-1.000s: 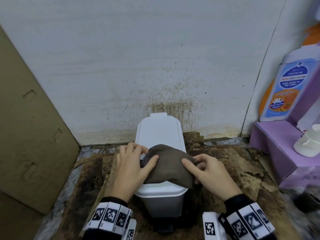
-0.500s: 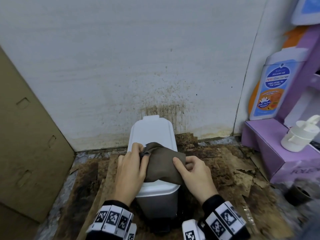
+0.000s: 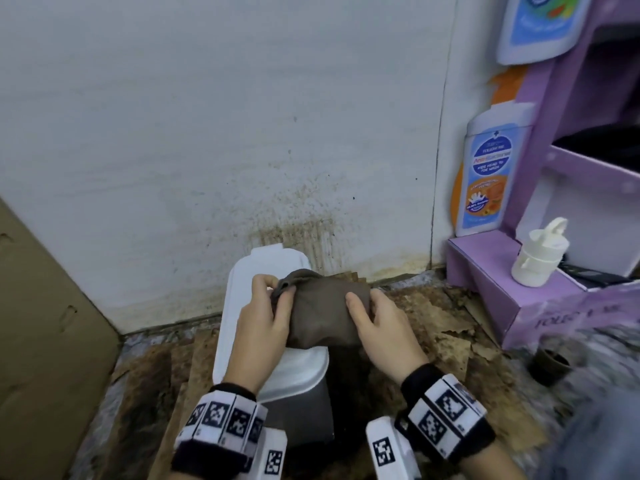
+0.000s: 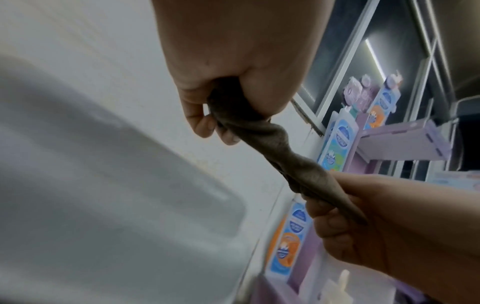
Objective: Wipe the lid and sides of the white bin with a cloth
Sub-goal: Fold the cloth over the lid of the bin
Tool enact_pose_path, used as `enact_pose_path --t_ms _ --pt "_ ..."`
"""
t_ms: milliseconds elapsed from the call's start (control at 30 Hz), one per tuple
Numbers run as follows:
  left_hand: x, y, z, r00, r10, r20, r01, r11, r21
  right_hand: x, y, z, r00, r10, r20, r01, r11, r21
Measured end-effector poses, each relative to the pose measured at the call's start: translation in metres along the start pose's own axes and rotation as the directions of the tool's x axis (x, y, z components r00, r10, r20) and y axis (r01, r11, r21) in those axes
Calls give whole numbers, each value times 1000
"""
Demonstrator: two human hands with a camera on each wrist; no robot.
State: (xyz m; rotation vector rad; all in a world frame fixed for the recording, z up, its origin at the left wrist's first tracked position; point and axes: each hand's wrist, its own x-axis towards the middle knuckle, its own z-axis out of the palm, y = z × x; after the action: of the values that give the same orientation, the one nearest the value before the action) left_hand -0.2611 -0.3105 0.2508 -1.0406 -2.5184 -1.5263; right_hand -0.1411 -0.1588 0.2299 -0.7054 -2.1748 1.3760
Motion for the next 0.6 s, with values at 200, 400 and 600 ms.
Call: enact_pose_path --t_ms 200,400,600 --pt "29 69 41 991 64 115 -40 979 -202 -1 -23 -102 989 -116 -93 104 986 -127" --pt "56 155 108 946 210 246 -113 927 -357 -14 -25 -217 948 -184 -259 128 968 -217" --pt "54 226 208 842 366 395 -159 870 -466 -60 5 -323 902 -100 -420 22 982 -187"
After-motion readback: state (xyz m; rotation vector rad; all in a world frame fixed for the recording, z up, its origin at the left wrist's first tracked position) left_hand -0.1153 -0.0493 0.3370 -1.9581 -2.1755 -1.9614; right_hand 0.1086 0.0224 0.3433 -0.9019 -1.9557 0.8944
